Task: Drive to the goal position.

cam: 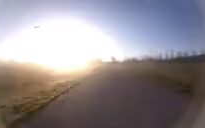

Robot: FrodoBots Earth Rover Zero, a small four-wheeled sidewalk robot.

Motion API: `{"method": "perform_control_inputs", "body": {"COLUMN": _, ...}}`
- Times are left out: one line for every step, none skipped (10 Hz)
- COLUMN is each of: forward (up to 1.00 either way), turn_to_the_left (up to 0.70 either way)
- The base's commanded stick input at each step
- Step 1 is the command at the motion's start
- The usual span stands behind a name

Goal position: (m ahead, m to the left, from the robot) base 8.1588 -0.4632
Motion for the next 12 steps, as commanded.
{"method": "perform_control_inputs", "body": {"forward": 1.0, "turn_to_the_left": 0.0}}
{"method": "perform_control_inputs", "body": {"forward": 1.0, "turn_to_the_left": 0.0}}
{"method": "perform_control_inputs", "body": {"forward": 1.0, "turn_to_the_left": 0.0}}
{"method": "perform_control_inputs", "body": {"forward": 1.0, "turn_to_the_left": 0.0}}
{"method": "perform_control_inputs", "body": {"forward": 1.0, "turn_to_the_left": 0.0}}
{"method": "perform_control_inputs", "body": {"forward": 1.0, "turn_to_the_left": 0.0}}
{"method": "perform_control_inputs", "body": {"forward": 1.0, "turn_to_the_left": 0.0}}
{"method": "perform_control_inputs", "body": {"forward": 1.0, "turn_to_the_left": 0.0}}
{"method": "perform_control_inputs", "body": {"forward": 1.0, "turn_to_the_left": 0.0}}
{"method": "perform_control_inputs", "body": {"forward": 1.0, "turn_to_the_left": -0.29}}
{"method": "perform_control_inputs", "body": {"forward": 1.0, "turn_to_the_left": -0.38}}
{"method": "perform_control_inputs", "body": {"forward": 1.0, "turn_to_the_left": -0.26}}
